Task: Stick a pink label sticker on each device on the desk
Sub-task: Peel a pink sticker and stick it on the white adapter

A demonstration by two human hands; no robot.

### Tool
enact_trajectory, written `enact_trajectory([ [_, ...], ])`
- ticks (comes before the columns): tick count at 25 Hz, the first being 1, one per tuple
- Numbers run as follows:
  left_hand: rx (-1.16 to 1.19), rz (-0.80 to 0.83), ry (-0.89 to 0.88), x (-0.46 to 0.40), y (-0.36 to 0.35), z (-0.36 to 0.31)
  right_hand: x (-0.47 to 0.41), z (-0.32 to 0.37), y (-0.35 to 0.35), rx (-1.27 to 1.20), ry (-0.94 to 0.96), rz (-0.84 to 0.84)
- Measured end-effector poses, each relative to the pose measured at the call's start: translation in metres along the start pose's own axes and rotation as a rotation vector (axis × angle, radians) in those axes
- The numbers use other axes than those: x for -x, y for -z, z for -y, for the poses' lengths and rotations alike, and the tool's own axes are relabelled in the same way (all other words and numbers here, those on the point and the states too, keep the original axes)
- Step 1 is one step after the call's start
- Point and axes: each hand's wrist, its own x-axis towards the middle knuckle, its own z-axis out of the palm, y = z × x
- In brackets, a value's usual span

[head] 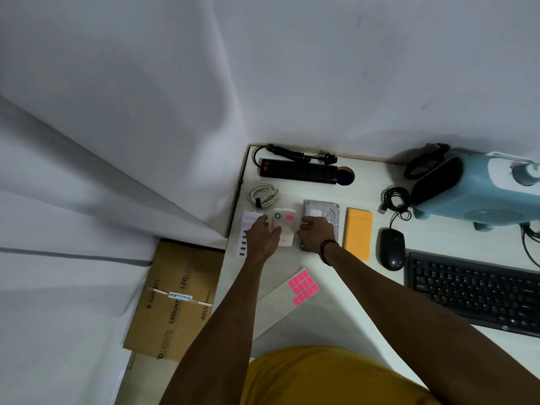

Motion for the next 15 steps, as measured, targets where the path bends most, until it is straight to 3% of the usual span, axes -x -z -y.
enact_trajectory([
  [4, -0.045, -0.051, -0.065, 0.040, 0.001, 0.013, 0.031, -0.020, 0.003, 0.081, 0.085, 0.027],
  [8, -0.199, 0.038, -0.097, 0.079, -0.017, 0.052, 0.067, -0.062, -0.001, 0.144, 0.075, 0.073],
  [12, -0.490, 0.180, -0.038, 0.109, -0.034, 0.079, 0.088, -0.106, -0.010, 0.170, 0.019, 0.084],
  [15, -0.732, 0.180, -0.029, 0.125, -0.044, 0.086, 0.099, -0.123, -0.011, 0.131, -0.001, 0.051],
])
